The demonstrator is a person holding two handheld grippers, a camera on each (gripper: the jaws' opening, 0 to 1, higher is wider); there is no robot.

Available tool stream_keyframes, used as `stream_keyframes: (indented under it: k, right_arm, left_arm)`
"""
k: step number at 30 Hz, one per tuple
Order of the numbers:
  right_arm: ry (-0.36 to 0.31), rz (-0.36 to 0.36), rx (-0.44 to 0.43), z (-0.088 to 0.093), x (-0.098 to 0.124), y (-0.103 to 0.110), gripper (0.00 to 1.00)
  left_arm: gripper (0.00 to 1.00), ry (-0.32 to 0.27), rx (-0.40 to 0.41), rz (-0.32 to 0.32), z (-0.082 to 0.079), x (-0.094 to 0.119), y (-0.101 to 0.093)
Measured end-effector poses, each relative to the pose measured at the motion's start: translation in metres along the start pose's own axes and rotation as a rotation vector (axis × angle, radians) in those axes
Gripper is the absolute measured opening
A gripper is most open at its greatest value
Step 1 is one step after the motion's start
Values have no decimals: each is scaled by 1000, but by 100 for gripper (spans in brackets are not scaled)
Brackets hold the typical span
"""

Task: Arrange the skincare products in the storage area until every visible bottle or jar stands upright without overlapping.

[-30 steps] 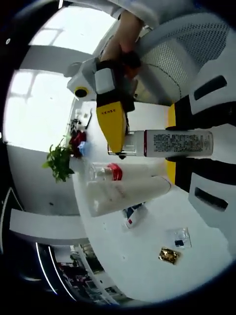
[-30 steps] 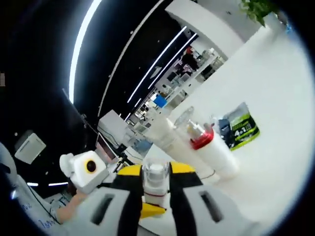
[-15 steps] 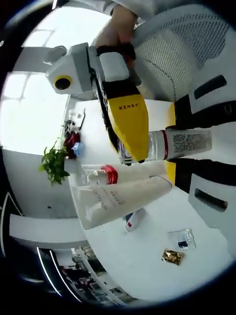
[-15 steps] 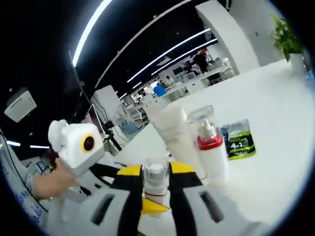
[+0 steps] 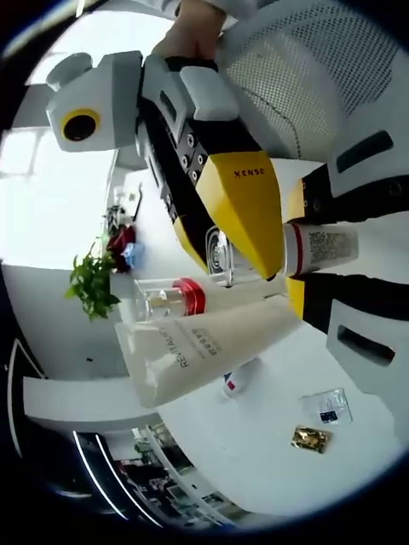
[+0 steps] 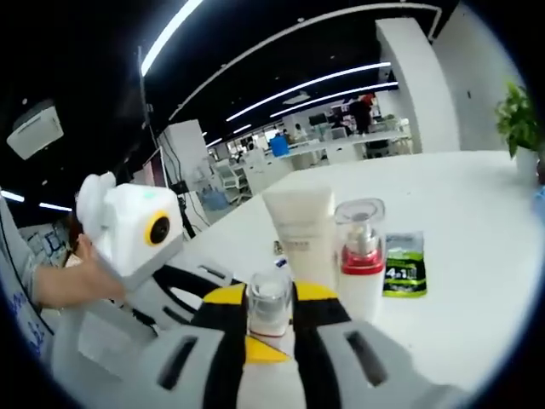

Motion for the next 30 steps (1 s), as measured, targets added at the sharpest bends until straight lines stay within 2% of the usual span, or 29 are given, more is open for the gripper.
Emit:
stream_keyframes:
  k: [4, 6, 8, 12, 15, 24, 27, 30]
  right_arm:
    - [19, -42, 38, 3, 1, 1, 23]
    - [20, -51, 68, 2, 1, 1, 28]
    - [22, -64, 121, 0, 1, 3, 26]
    - [24, -82, 142, -2, 1, 3, 25]
    - [11, -106, 139, -4, 2, 4, 25]
    - [37, -89, 169, -1, -4, 4, 23]
    - [55, -77, 180, 2, -7, 2, 23]
    - [66, -67, 182, 4, -9, 1, 23]
  left_arm:
    - [17, 9, -37, 40, 2, 0, 0]
    - [17, 5, -57, 76, 2, -1, -4]
    - [17, 2, -79, 105, 3, -2, -10]
    - [17, -13, -79, 136, 2, -4, -13]
    - [17, -41, -47, 166, 0, -3, -13]
    - [19, -33, -42, 133, 1, -6, -9]
    - [25, -33, -22, 106, 1, -5, -1]
    - [23, -17, -32, 96, 4, -4, 0]
Point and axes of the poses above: the point that each gripper's makers call its tool centre point, and the gripper's own axes: x roughly backward along the fingers, y roughly to its left, z roughly out of its underside, the point moved 3 cm from there along x, roughly backward along the fingers, and after that the axes turned 2 degrees about x, right-handed, at the moved point
